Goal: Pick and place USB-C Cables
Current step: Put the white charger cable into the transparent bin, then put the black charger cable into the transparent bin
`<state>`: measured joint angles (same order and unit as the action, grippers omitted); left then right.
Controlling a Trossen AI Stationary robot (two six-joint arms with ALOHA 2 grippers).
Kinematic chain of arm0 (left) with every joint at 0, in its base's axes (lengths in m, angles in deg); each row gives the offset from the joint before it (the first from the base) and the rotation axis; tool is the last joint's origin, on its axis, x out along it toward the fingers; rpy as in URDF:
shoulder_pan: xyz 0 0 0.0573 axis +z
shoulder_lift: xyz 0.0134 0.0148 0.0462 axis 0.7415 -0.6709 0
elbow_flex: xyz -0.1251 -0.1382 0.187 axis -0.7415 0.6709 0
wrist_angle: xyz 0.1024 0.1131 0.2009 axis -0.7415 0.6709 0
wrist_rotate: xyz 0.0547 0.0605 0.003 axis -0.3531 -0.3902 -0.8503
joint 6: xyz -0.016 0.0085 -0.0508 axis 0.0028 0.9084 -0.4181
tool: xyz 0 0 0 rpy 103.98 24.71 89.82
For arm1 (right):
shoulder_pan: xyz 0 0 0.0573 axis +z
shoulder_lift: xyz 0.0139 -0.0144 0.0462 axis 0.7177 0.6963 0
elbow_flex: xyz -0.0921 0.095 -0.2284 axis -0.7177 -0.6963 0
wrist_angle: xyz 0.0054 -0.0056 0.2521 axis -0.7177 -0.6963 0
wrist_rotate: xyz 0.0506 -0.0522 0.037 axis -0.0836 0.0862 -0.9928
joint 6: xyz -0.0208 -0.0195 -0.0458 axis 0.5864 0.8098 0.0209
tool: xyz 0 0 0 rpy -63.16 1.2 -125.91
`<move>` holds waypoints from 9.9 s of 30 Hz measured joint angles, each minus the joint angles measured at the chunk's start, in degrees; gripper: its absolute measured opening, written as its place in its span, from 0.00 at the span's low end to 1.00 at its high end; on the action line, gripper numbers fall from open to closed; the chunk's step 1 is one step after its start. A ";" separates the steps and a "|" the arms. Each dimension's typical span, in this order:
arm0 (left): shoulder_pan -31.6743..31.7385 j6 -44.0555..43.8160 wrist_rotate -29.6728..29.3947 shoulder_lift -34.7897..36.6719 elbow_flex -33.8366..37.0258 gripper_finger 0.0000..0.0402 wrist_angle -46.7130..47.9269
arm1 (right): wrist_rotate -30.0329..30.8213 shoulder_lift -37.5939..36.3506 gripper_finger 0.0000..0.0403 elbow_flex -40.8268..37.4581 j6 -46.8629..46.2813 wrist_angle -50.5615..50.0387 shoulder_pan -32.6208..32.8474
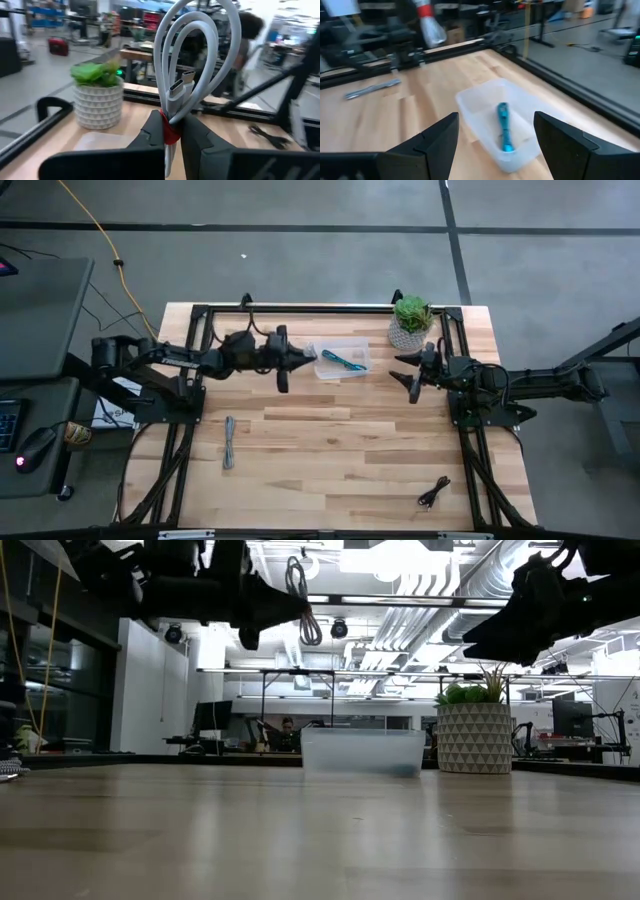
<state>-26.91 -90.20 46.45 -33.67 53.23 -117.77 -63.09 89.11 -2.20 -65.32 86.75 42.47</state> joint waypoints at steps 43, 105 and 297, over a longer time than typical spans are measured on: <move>2.45 33.19 -11.47 -35.39 -51.68 0.00 71.15 | -5.26 0.09 0.62 0.02 -1.51 0.37 0.02; -5.50 0.99 -3.71 22.89 10.65 0.50 7.32 | -2.38 0.07 0.62 0.02 2.97 14.01 0.00; -12.79 8.98 -8.84 27.69 12.78 0.50 8.20 | -21.91 39.87 0.01 16.50 10.79 26.88 -0.89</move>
<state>-39.70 -81.22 37.61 -5.98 66.01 -109.57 -85.00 128.97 14.30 -54.53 113.63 41.58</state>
